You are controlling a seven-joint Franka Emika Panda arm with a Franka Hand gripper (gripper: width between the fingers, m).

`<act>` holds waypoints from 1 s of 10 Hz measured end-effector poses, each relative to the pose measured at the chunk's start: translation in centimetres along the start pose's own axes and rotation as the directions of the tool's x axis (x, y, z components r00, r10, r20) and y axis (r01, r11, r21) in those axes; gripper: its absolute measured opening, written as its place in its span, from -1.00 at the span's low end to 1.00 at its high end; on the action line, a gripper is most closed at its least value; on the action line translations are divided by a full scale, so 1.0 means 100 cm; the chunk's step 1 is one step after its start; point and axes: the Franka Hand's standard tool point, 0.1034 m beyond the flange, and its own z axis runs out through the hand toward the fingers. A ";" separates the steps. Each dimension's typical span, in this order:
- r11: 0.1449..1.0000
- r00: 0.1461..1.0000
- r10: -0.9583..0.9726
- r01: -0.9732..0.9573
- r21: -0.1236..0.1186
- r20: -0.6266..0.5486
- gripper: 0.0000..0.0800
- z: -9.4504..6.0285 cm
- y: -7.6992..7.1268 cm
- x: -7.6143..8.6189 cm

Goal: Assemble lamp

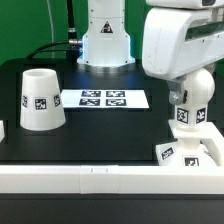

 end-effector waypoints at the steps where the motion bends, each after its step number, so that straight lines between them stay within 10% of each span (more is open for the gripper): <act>1: 0.998 0.998 0.067 -0.067 0.002 -0.001 0.45 0.000 0.000 0.000; 5: 0.942 0.942 0.337 -0.336 0.013 -0.002 0.45 0.000 -0.002 0.001; 10: 0.631 0.633 0.774 -0.773 0.060 0.019 0.45 0.000 0.000 0.000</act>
Offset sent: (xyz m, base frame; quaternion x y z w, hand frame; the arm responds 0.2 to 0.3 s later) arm 0.0000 0.0000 0.0000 0.0000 0.0000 0.1938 0.9810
